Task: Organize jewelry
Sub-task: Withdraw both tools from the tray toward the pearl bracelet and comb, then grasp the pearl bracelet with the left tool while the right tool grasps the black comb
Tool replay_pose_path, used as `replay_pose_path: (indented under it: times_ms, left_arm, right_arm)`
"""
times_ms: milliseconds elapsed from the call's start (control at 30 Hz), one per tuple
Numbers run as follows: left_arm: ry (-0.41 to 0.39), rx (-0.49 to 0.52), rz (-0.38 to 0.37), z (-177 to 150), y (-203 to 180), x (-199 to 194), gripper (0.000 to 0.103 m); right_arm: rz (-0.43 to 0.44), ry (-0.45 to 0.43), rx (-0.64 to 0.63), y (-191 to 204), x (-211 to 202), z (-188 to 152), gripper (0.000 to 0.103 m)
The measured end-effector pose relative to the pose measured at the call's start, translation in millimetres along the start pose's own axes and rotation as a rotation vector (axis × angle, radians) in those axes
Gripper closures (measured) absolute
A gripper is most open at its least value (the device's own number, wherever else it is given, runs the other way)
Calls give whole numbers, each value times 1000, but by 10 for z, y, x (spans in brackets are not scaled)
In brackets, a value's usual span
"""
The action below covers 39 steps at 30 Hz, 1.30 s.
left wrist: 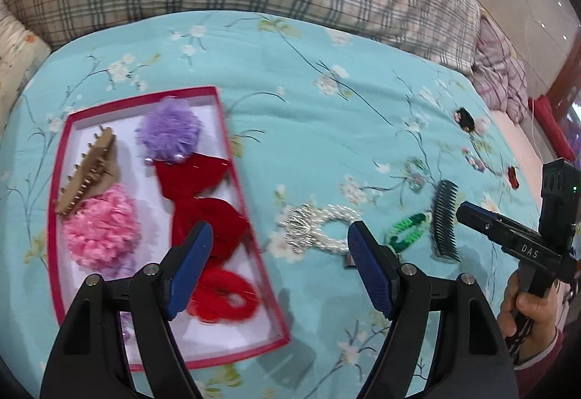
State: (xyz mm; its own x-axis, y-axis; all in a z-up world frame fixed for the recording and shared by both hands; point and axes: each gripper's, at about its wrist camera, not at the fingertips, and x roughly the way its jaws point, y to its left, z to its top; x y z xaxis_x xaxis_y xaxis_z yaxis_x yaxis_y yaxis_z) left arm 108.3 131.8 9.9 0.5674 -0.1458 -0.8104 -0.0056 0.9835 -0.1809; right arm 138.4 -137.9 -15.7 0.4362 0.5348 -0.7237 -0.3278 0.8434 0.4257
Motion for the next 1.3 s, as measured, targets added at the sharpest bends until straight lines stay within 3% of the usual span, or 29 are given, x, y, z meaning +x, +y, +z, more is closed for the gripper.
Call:
replay_pose_path:
  times_ms: [400,667,867,933,1000,1033,1200,1300]
  left_arm:
    - [84,5,-43,-261,-400,248,26]
    - [125,-36,-31,-324,-447,453,26]
    - [146,-66,-11,-272,-388,605,26]
    - [152,-78,-4,-246,-365,660,26]
    - [157,-95,-8,-206,-341,724,26]
    - [159,-101,-10,-196,-335,747,26]
    - [182,-151,-4,-188,-313,899,26]
    - [172,-131,28,-221,-385,943,29]
  right_arm:
    - [-73,-25,71,-461,-285,-214,49]
    - [-69,29,124,-670,-30,-264,48]
    - [-19,33,172,-744,155,-239,48]
    - [-13,27,181,-759,162,-232,56]
    - [-7,29,194,-775,186,-220,93]
    - [-3,40,204,-798,215,-222,101]
    - [29,43,217,-842,249,-244,103]
    - [44,33,211,-818,222,-225,103]
